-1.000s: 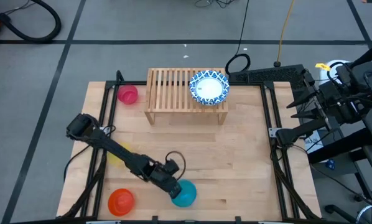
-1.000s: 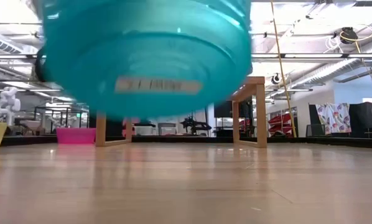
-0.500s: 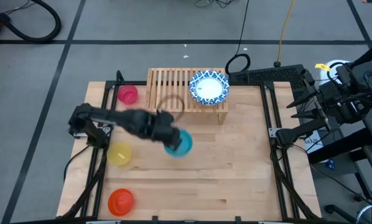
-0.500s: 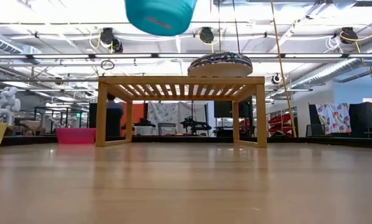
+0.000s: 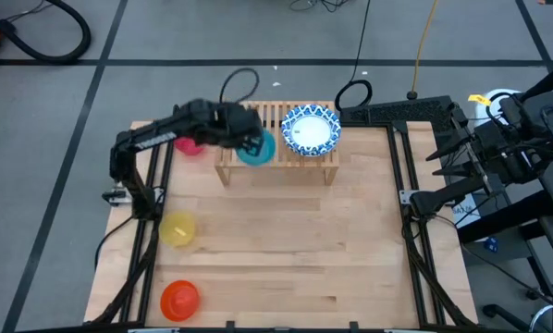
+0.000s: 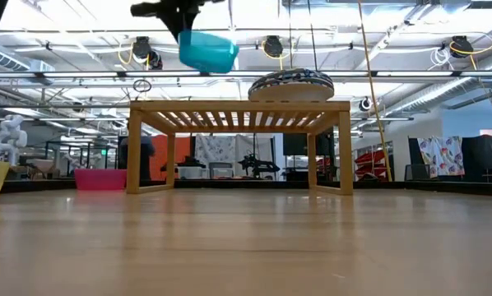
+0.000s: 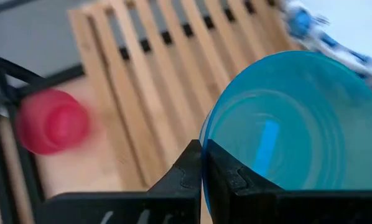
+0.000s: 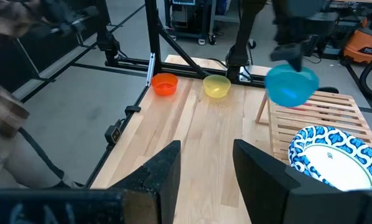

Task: Place and stack bowls onto a shelf
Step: Put the blue bowl on the shelf

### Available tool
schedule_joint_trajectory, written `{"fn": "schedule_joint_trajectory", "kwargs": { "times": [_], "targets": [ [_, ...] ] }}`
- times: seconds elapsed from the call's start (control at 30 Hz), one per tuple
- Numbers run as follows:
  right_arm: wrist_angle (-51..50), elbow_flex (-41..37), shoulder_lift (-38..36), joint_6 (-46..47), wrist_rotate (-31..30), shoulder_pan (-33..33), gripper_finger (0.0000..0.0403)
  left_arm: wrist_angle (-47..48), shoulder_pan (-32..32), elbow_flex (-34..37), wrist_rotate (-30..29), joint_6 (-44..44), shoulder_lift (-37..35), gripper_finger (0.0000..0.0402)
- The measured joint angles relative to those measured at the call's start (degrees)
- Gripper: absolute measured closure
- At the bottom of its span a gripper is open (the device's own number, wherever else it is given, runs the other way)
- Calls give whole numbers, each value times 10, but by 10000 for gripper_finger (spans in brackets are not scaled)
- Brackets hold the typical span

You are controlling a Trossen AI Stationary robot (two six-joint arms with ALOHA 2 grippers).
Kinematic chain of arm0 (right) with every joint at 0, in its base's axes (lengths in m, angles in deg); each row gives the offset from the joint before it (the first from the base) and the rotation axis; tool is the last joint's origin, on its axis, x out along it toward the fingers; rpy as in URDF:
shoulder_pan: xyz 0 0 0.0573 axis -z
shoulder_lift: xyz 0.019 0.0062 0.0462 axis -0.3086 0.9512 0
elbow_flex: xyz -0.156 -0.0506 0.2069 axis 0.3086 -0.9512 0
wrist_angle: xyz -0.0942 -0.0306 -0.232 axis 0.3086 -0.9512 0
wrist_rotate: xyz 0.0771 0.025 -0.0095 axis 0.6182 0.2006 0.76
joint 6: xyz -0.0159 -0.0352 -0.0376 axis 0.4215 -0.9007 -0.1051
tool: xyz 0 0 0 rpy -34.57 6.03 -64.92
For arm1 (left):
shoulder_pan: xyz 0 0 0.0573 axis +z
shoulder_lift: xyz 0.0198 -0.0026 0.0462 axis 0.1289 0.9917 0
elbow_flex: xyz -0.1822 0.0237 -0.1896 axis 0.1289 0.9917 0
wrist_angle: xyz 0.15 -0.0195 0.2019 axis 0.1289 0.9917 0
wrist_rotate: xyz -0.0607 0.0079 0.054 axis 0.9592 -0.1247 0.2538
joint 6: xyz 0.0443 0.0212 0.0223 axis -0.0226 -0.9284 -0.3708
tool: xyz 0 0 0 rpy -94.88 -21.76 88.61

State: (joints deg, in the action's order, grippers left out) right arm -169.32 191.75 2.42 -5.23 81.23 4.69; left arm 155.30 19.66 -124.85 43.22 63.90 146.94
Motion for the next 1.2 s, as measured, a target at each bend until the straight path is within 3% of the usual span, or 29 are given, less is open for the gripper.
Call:
{"fn": "schedule_joint_trajectory", "kwargs": {
  "times": [0.3, 0.43, 0.83, 1.2],
  "targets": [
    [0, 0, 0, -2, -2, 0, 261, -33, 126, 20, -3, -118, 1, 397],
    [4, 0, 0, -2, -3, 0, 261, -64, 159, 40, 28, -161, 0, 397],
    [17, 0, 0, -1, -3, 0, 261, -182, 190, 143, 82, -216, 1, 397],
    [17, 0, 0, 9, -3, 0, 261, -189, 193, 159, 79, -263, 0, 364]
  ]
}}
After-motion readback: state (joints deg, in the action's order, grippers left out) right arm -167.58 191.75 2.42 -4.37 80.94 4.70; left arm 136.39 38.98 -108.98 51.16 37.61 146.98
